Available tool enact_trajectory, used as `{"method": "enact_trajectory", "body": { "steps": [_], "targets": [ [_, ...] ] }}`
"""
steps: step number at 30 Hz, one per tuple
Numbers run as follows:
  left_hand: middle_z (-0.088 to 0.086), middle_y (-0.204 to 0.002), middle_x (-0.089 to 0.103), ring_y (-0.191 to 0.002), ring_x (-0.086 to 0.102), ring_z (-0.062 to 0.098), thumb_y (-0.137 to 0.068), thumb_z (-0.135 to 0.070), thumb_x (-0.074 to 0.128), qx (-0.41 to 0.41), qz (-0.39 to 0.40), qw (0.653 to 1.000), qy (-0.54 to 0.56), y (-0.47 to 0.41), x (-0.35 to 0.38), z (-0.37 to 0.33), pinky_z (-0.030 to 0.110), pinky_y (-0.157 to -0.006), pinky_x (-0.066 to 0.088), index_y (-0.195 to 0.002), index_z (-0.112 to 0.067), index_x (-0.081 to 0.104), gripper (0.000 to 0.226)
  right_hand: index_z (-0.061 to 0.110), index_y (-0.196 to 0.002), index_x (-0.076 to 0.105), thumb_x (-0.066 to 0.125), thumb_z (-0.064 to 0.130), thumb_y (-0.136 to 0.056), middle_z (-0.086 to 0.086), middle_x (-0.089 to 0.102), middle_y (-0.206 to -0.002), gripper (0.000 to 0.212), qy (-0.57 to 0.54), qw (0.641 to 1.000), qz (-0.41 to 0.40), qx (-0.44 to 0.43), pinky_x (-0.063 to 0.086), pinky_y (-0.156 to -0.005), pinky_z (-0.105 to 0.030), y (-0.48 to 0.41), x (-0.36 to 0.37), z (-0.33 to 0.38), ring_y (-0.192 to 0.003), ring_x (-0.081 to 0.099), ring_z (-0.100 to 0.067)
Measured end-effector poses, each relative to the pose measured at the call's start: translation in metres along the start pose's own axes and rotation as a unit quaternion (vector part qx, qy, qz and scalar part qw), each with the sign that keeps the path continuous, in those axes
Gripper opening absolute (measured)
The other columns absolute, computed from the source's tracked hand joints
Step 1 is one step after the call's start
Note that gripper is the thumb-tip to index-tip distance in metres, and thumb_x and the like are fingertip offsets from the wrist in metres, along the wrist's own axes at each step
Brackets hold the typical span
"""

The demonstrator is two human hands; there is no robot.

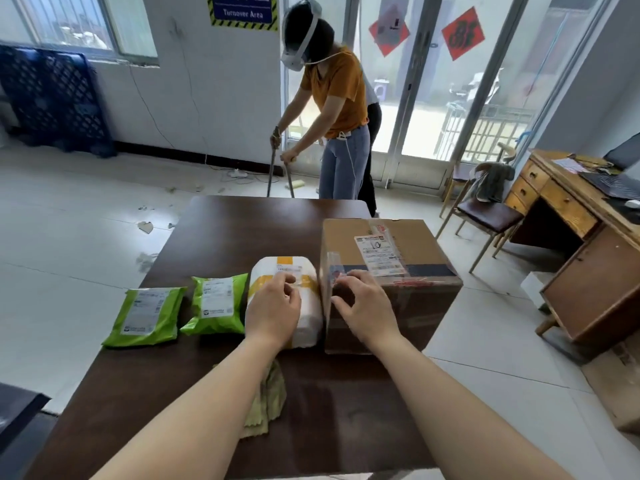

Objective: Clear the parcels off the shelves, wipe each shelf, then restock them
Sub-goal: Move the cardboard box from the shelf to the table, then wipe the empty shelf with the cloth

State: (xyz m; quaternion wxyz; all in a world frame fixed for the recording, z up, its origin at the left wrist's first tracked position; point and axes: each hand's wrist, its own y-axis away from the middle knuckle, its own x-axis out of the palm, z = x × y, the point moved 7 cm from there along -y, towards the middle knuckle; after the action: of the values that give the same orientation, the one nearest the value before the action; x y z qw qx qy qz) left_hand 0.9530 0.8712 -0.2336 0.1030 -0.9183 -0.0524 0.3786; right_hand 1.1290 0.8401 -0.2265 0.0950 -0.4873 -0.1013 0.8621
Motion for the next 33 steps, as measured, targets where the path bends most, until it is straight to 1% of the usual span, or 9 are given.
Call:
{"method": "enact_trajectory", "body": {
  "steps": [5,10,12,15,17,21,27,30,33],
  "targets": [
    [-0.008,-0.088,0.062,-0.079,0.059,0.014,-0.092,-0.022,0.055,-0.061,0.006,0.998,-0.005,0.024,-0.039,0.077,0.027,-0.064,0.045,-0.109,-0.022,0.060,0.018,0.014,-0.122,0.063,0.065,0.027,-0.090,0.002,0.054,-0.128,0.035,-0.011,0.999,0.038,-0.001,0.040,-0.100,-0.026,0.016,0.047,0.043,-0.118,0.051,-0.015],
    [-0.014,-0.080,0.058,-0.082,0.059,0.016,-0.091,-0.022,0.056,-0.142,0.036,0.989,0.004,0.054,-0.063,0.158,0.030,-0.071,0.048,-0.105,-0.021,0.061,0.015,0.016,-0.118,0.064,0.065,0.028,-0.090,0.002,0.057,-0.121,0.030,-0.048,0.995,0.068,0.050,0.047,-0.088,-0.026,0.042,0.103,0.071,-0.107,0.058,-0.017],
    [-0.013,-0.082,0.059,-0.083,0.058,0.014,-0.091,-0.023,0.057,-0.166,0.051,0.985,0.001,0.065,-0.065,0.181,0.028,-0.072,0.046,-0.105,-0.021,0.061,0.015,0.016,-0.118,0.064,0.065,0.028,-0.090,0.002,0.058,-0.119,0.031,-0.051,0.993,0.079,0.071,0.047,-0.087,-0.027,0.053,0.123,0.073,-0.106,0.058,-0.017],
    [-0.007,-0.089,0.062,-0.084,0.058,0.014,-0.089,-0.023,0.058,-0.202,0.078,0.976,-0.001,0.078,-0.062,0.211,0.025,-0.074,0.044,-0.108,-0.018,0.062,0.019,0.017,-0.118,0.064,0.064,0.026,-0.090,0.001,0.059,-0.118,0.030,-0.057,0.987,0.095,0.119,0.043,-0.085,-0.022,0.068,0.151,0.068,-0.105,0.057,-0.015],
    [-0.004,-0.096,0.064,-0.091,0.060,0.018,-0.089,-0.023,0.058,-0.230,0.105,0.967,-0.002,0.084,-0.055,0.232,0.026,-0.077,0.046,-0.113,-0.017,0.060,0.024,0.018,-0.119,0.064,0.064,0.026,-0.090,0.000,0.059,-0.119,0.030,-0.058,0.980,0.109,0.156,0.040,-0.083,-0.022,0.077,0.171,0.061,-0.104,0.057,-0.015],
    [0.006,-0.116,0.064,-0.105,0.060,0.023,-0.090,-0.023,0.058,-0.270,0.143,0.952,-0.018,0.089,-0.033,0.261,0.027,-0.085,0.045,-0.120,-0.013,0.059,0.032,0.020,-0.124,0.061,0.063,0.027,-0.091,-0.001,0.058,-0.125,0.033,-0.046,0.966,0.143,0.212,0.045,-0.088,-0.028,0.086,0.203,0.043,-0.106,0.058,-0.019],
    [0.010,-0.121,0.062,-0.112,0.057,0.024,-0.089,-0.027,0.064,-0.334,0.165,0.928,-0.008,0.091,0.010,0.295,0.029,-0.091,0.044,-0.126,-0.007,0.057,0.043,0.020,-0.133,0.054,0.062,0.027,-0.091,-0.008,0.059,-0.123,0.044,-0.062,0.946,0.179,0.264,0.048,-0.094,-0.036,0.082,0.249,0.013,-0.108,0.058,-0.024],
    [0.009,-0.116,0.063,-0.109,0.058,0.022,-0.086,-0.029,0.069,-0.351,0.165,0.922,-0.001,0.089,0.033,0.303,0.026,-0.086,0.044,-0.125,-0.007,0.057,0.046,0.021,-0.141,0.046,0.063,0.029,-0.090,-0.011,0.053,-0.130,0.055,-0.068,0.935,0.202,0.283,0.044,-0.100,-0.036,0.080,0.273,0.001,-0.118,0.052,-0.028],
    [0.006,-0.106,0.065,-0.091,0.058,0.018,-0.083,-0.026,0.072,-0.367,0.145,0.919,0.002,0.086,0.050,0.306,0.024,-0.074,0.041,-0.118,-0.008,0.059,0.042,0.024,-0.143,0.043,0.066,0.029,-0.089,-0.012,0.048,-0.134,0.059,-0.079,0.935,0.203,0.280,0.040,-0.105,-0.035,0.078,0.291,-0.005,-0.124,0.048,-0.028]
  ]
}}
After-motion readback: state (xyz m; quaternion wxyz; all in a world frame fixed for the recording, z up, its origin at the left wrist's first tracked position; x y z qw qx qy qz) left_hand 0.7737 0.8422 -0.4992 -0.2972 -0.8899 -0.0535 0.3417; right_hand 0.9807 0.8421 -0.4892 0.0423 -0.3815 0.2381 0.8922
